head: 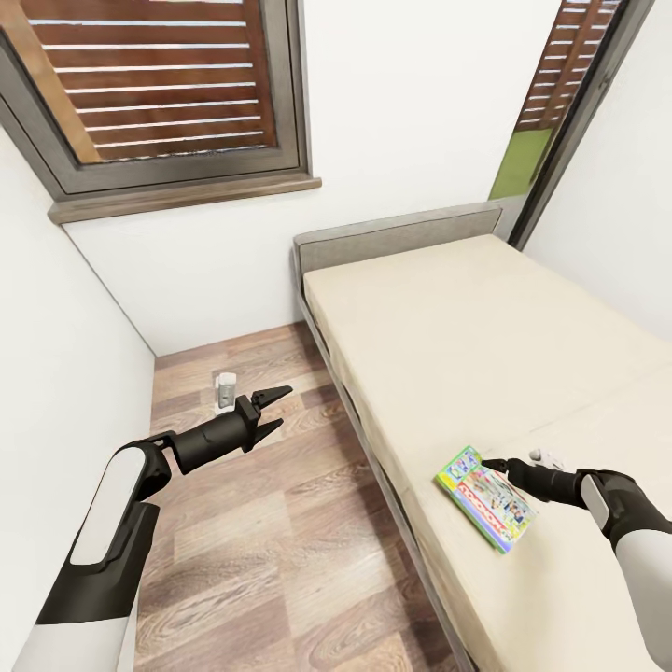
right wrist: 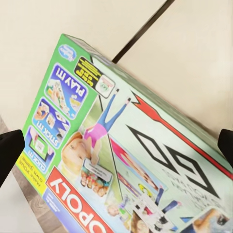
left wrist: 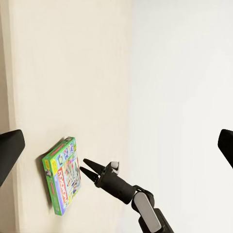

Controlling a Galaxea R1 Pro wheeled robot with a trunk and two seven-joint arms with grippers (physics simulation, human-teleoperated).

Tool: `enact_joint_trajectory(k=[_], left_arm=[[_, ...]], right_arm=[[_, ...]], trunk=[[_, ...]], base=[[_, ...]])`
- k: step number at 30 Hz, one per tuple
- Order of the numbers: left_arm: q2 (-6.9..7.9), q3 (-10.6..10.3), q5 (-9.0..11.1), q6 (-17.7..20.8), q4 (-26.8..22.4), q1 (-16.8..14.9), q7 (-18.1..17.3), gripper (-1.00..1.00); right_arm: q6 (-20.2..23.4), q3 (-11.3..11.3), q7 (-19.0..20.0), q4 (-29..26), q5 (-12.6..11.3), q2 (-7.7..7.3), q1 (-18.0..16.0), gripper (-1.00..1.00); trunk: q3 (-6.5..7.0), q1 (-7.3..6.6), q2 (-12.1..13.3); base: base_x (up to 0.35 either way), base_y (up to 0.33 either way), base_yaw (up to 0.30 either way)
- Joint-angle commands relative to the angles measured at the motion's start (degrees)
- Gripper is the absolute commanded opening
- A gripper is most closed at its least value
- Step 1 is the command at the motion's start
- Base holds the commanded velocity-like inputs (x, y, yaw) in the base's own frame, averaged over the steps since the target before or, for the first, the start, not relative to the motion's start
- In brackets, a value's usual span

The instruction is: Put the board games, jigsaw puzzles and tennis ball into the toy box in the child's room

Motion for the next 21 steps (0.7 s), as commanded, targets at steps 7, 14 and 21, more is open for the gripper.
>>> enact_joint_trajectory(k=[7,14,21], left_arm=[[0.00,0.05,0.60,0.19,-0.04,-0.03,0.55,1.00],[0.00,0.05,0.60,0.19,-0.04,-0.03,0.55,1.00],[0.00,0.05,0.59,0.19,-0.04,-0.03,0.51,1.00]], right_arm=[[0.42,-0.40,0.28,-0.04,0.27,0.04,-0.03,1.00],[0.42,-0.39,0.28,-0.04,0.27,0.04,-0.04,1.00],[0.42,-0.39,0.28,-0.04,0.27,0.04,-0.05,1.00]], trunk=[[-0.04,0.00,-0.02],[-0.04,0.00,-0.02],[-0.04,0.00,-0.02]], base=[[-0.010,-0.006,0.000],[-0.004,-0.002,0.000],[-0.001,-0.001,0.000]])
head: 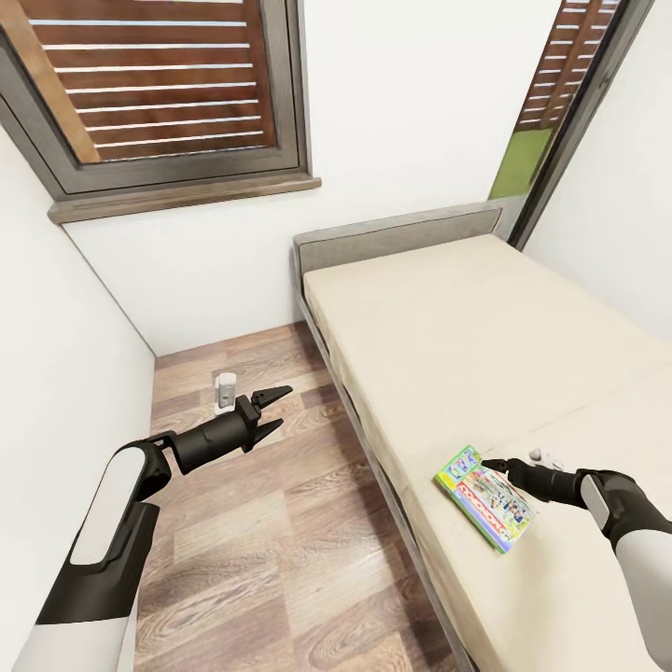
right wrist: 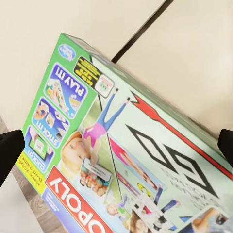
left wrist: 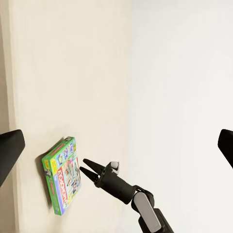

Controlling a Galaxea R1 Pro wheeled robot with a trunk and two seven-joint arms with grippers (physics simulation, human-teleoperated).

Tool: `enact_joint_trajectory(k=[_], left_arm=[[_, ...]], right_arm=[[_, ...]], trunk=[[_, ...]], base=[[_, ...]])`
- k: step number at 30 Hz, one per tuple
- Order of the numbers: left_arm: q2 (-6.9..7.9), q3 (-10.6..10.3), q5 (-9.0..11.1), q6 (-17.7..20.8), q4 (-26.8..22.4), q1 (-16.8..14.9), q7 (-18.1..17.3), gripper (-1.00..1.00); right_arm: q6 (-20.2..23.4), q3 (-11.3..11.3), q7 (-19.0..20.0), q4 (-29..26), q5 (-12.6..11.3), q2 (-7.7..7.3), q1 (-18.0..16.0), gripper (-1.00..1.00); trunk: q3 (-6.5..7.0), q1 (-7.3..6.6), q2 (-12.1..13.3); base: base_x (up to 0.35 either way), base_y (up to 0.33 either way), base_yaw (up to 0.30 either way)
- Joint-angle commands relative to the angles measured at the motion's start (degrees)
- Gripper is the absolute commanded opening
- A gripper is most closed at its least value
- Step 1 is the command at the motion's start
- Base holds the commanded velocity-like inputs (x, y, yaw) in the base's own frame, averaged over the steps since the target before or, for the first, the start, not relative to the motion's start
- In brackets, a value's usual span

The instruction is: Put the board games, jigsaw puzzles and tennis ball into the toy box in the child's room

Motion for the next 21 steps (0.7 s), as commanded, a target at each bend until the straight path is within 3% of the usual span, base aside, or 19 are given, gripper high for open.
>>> enact_joint_trajectory(k=[1,11,21], left_arm=[[0.00,0.05,0.60,0.19,-0.04,-0.03,0.57,1.00],[0.00,0.05,0.55,0.19,-0.04,-0.03,0.60,1.00],[0.00,0.05,0.62,0.19,-0.04,-0.03,0.57,1.00]], right_arm=[[0.42,-0.41,0.28,-0.05,0.27,0.04,-0.05,1.00],[0.42,-0.41,0.28,-0.05,0.27,-0.01,-0.04,1.00],[0.42,-0.41,0.28,-0.05,0.27,-0.04,0.00,1.00]], trunk=[[-0.04,0.00,-0.02],[-0.04,0.00,-0.02],[-0.04,0.00,-0.02]], base=[[0.000,0.000,0.000],[-0.014,-0.001,0.000],[-0.193,-0.028,0.000]])
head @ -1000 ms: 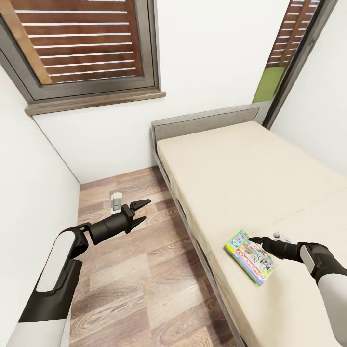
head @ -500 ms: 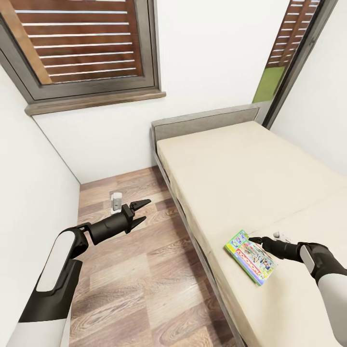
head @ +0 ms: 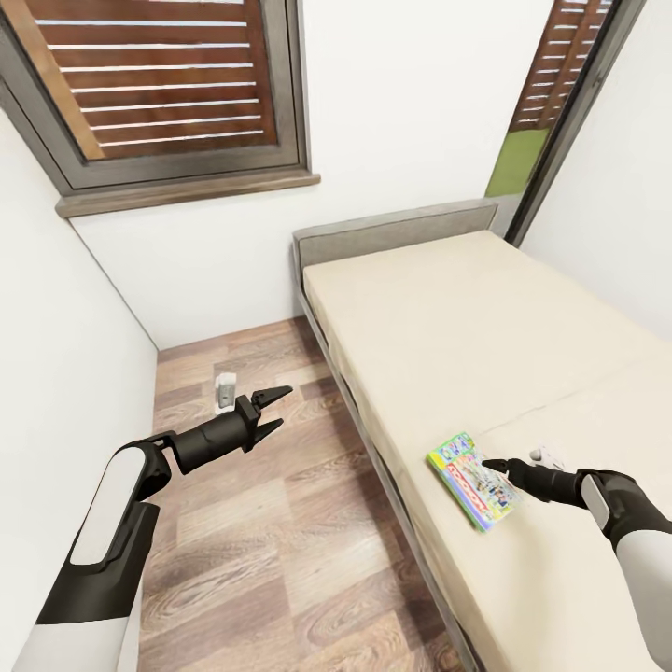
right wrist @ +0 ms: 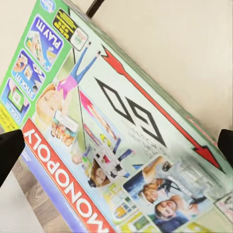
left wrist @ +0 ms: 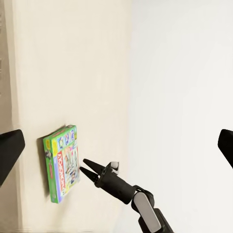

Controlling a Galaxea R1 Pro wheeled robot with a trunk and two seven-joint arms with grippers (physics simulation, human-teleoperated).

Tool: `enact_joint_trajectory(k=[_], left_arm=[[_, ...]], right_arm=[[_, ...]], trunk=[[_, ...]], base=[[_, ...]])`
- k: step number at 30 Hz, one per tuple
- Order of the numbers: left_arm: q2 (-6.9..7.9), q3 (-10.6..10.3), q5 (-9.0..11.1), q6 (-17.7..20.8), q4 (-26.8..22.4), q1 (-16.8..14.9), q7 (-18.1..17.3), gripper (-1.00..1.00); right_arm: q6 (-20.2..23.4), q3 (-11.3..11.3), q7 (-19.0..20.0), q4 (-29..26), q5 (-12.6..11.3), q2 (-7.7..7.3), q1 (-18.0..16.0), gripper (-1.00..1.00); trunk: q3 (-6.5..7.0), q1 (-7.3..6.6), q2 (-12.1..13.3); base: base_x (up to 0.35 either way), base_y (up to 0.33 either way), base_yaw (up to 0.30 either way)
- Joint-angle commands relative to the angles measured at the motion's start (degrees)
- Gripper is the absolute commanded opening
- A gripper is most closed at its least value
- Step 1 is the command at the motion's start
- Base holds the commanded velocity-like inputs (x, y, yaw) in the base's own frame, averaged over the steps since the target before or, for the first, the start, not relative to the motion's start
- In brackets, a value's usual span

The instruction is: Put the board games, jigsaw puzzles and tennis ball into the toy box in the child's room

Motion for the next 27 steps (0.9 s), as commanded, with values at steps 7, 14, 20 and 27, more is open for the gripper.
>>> enact_joint_trajectory(k=[7,14,20,27], left_arm=[[0.00,0.05,0.72,0.19,-0.05,-0.03,0.55,1.00],[0.00,0.05,0.80,0.19,-0.06,-0.03,0.56,1.00],[0.00,0.05,0.90,0.19,-0.09,-0.03,0.55,1.00],[-0.03,0.03,1.00,0.19,-0.12,-0.03,0.55,1.00]], right_arm=[[0.42,-0.41,0.28,-0.04,0.28,0.04,-0.09,1.00],[0.42,-0.41,0.28,-0.04,0.28,0.07,-0.08,1.00],[0.42,-0.41,0.28,-0.04,0.28,0.07,-0.07,1.00],[0.42,-0.41,0.25,-0.04,0.28,0.06,-0.06,1.00]], trunk=[[-0.04,-0.03,-0.02],[-0.04,-0.03,-0.02],[-0.04,-0.03,-0.02],[-0.04,-0.03,-0.02]], base=[[-0.140,-0.012,0.000],[-0.043,-0.004,0.000],[-0.015,-0.001,0.016],[-0.006,0.000,0.134]])
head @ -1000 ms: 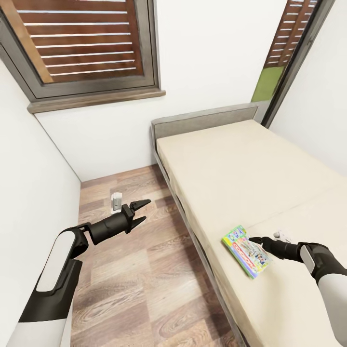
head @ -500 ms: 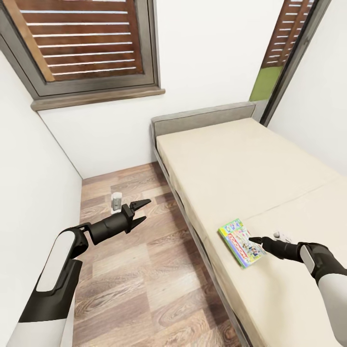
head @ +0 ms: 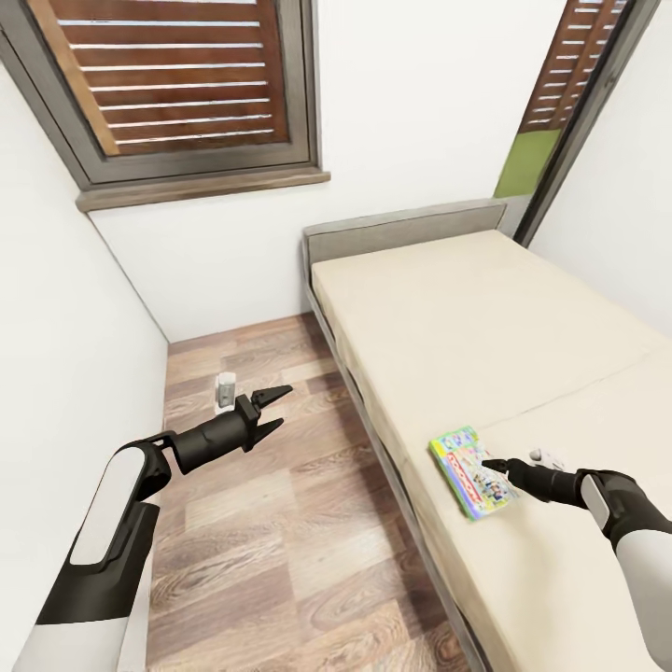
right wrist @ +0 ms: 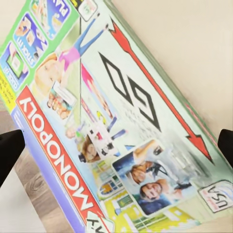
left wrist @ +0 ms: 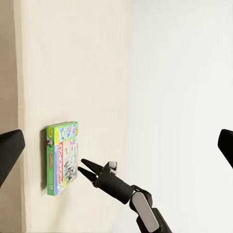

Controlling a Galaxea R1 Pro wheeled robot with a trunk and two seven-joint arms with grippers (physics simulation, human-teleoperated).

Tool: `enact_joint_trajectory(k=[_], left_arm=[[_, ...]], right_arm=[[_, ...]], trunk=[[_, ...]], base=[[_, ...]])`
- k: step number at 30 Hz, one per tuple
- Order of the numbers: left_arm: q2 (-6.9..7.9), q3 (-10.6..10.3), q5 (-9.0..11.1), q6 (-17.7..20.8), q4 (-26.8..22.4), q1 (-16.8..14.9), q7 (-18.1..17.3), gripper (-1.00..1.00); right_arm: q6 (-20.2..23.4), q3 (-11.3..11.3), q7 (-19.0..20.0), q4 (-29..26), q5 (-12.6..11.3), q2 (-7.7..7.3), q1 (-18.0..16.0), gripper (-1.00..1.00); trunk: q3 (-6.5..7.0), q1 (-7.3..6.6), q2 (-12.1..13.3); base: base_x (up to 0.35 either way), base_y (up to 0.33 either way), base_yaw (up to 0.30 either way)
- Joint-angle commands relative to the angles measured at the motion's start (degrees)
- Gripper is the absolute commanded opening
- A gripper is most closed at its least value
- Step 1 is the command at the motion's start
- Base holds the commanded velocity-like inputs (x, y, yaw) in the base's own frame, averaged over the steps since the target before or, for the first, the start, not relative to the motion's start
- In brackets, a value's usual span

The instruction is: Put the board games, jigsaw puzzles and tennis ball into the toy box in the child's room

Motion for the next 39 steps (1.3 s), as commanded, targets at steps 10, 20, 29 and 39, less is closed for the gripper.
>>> enact_joint_trajectory(k=[10,20,29,39], left_arm=[[-0.04,0.02,0.63,0.19,-0.03,-0.05,0.56,1.00],[-0.06,0.00,0.64,0.19,-0.03,-0.05,0.56,1.00],[-0.02,0.03,0.61,0.19,-0.03,-0.05,0.56,1.00],[-0.04,0.04,0.56,0.19,0.01,-0.05,0.56,1.00]], right_arm=[[0.43,-0.41,0.29,-0.06,0.25,0.03,-0.04,1.00],[0.43,-0.41,0.32,-0.06,0.25,0.01,-0.04,1.00],[0.43,-0.41,0.32,-0.06,0.25,0.01,-0.02,1.00],[0.43,-0.41,0.32,-0.06,0.25,0.05,-0.02,1.00]], trunk=[[-0.04,0.00,-0.02],[-0.04,0.00,-0.02],[-0.04,0.00,-0.02],[-0.04,0.00,-0.02]], base=[[-0.001,0.000,0.174],[0.000,0.000,0.050],[0.000,0.000,0.012],[0.000,0.000,0.003]])
